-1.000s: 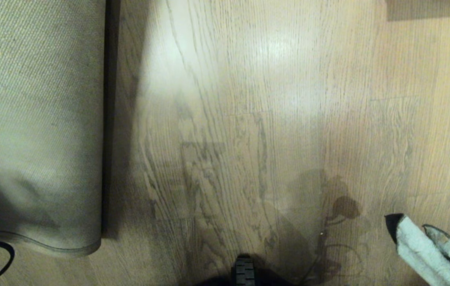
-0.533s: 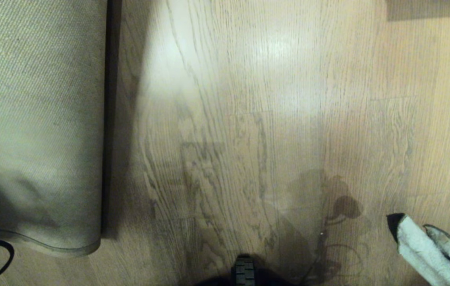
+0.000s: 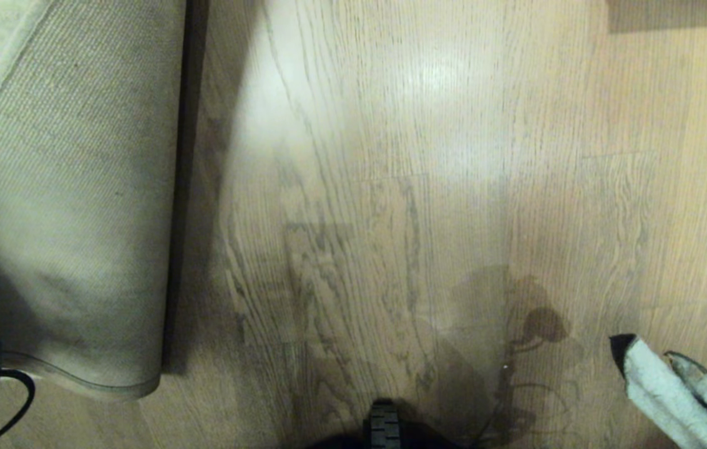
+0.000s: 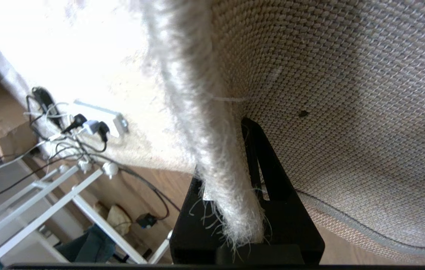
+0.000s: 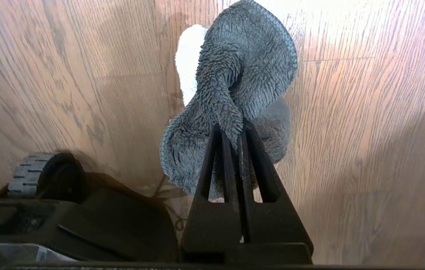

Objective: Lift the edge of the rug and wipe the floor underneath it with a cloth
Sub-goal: Wipe the floor under the carpet with a rag

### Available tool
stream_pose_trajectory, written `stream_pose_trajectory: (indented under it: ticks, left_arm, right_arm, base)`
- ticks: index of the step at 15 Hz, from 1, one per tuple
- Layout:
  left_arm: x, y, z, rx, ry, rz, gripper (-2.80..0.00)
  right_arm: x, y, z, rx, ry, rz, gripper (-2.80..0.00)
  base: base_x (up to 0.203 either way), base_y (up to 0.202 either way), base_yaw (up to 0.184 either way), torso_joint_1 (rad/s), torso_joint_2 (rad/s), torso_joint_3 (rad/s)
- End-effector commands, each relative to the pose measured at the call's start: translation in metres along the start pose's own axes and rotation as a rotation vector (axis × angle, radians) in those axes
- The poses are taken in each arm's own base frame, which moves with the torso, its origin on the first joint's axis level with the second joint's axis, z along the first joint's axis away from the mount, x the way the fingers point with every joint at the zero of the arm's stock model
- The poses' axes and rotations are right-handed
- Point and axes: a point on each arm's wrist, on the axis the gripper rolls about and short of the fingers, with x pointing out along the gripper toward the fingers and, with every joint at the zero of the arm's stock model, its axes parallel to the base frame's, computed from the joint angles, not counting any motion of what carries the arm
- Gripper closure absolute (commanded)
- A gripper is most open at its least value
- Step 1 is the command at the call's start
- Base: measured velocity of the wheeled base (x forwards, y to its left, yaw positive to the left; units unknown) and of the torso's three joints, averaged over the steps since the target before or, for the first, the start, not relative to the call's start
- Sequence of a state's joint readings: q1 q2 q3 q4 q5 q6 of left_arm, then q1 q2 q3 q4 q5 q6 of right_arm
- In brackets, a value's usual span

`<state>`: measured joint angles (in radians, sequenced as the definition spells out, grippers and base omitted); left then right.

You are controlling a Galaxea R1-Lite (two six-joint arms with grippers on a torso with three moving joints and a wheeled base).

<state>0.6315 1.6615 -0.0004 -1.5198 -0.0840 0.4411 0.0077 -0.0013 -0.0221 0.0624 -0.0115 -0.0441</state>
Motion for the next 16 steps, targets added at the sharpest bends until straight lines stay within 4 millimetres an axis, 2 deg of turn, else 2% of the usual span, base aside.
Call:
stream_pose_trajectory:
  ticks: [1,8,10,13,16]
  left_arm:
    - [-0.001,-0.002,0.008,0.010,-0.062,0.000,0.00]
    - [0.000,-0.006,0.009,0.014,-0.068,-0.021,0.00]
    - [0.000,-0.006,0.009,0.014,-0.068,-0.021,0.00]
    - [0.000,-0.008,0.009,0.015,-0.069,-0.031,0.00]
    - [0.000,-0.009,0.010,0.017,-0.072,-0.037,0.00]
  right_arm:
    - [0.000,0.000,0.000,-0.006,-0.007,0.002,0.00]
    - [0.003,0.000,0.003,-0.090,0.037,0.026,0.00]
    - [0.006,0.000,0.009,-0.118,0.059,0.040,0.00]
    - [0.016,0.002,0.039,-0.121,0.081,0.161,0.00]
    - [0.046,0.003,0.072,-0.129,0.135,0.268,0.00]
  base:
    - [0.000,0.000,0.000,0.000,0.00,0.000]
    - [0.000,0.000,0.000,0.000,0.00,0.000]
    - [0.000,0.000,0.000,0.000,0.00,0.000]
    - [0.000,0.000,0.000,0.000,0.00,0.000]
    - [0.000,0.000,0.000,0.000,0.00,0.000]
